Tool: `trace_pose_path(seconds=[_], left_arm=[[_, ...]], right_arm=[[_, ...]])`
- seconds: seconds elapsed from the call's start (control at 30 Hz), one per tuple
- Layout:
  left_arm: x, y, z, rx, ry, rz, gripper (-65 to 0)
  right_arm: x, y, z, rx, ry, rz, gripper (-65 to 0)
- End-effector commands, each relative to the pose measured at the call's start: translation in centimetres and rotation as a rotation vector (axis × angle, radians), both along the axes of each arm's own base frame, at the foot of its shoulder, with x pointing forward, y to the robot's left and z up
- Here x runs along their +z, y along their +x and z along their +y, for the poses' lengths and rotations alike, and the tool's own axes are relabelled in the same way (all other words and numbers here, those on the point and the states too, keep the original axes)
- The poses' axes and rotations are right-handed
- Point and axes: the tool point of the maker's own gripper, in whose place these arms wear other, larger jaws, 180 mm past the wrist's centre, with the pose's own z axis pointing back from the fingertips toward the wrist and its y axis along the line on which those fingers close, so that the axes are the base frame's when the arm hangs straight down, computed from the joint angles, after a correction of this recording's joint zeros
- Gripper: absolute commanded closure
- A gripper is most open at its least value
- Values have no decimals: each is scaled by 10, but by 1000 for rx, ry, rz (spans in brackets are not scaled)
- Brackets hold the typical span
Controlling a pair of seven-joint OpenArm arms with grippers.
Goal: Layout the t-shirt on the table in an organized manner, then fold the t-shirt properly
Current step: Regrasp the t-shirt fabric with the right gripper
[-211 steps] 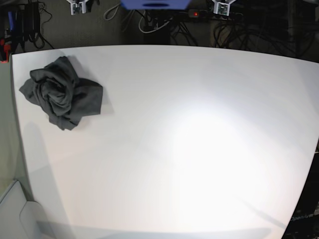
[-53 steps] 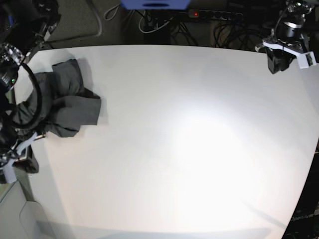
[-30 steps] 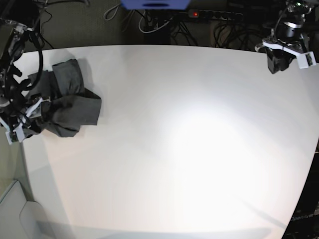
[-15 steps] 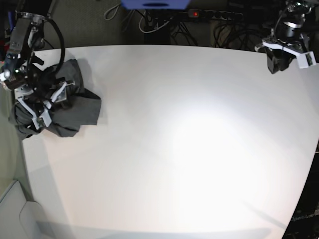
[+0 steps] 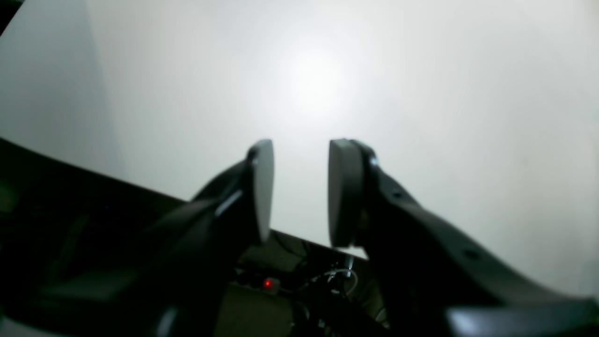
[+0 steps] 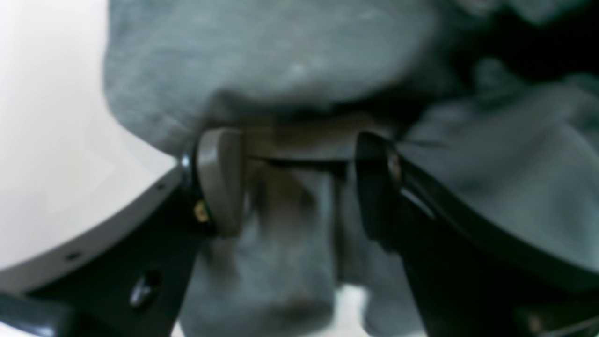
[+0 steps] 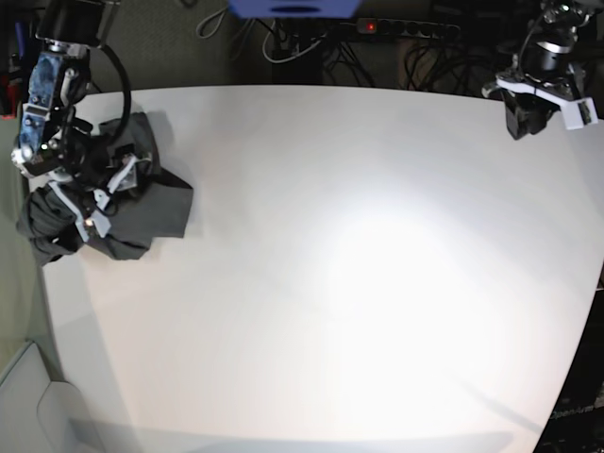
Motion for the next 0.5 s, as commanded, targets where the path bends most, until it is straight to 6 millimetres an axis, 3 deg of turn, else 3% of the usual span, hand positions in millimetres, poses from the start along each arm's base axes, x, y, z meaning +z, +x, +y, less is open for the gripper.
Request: trace_pose_path(seconds=[0.0,0.23,0.33,0.4,0.47], left_arm=[[9,3,2,-3,12,-31,-193],[10,7,2,-3,12,-42,-193],[10,7,2,-3,12,-42,-192],[11,7,2,-3,12,-43,-192],[11,7,2,-3,12,-43,-192]], right_arm=[[8,12,3,10,16,-51,-376],[-25,10,9,-5,83,-4,-373],[-27,9,9,-5,85,3,-354],[-26,10,10,-2,85,-3,-265],[-17,19,10,4,80,-26,-114]])
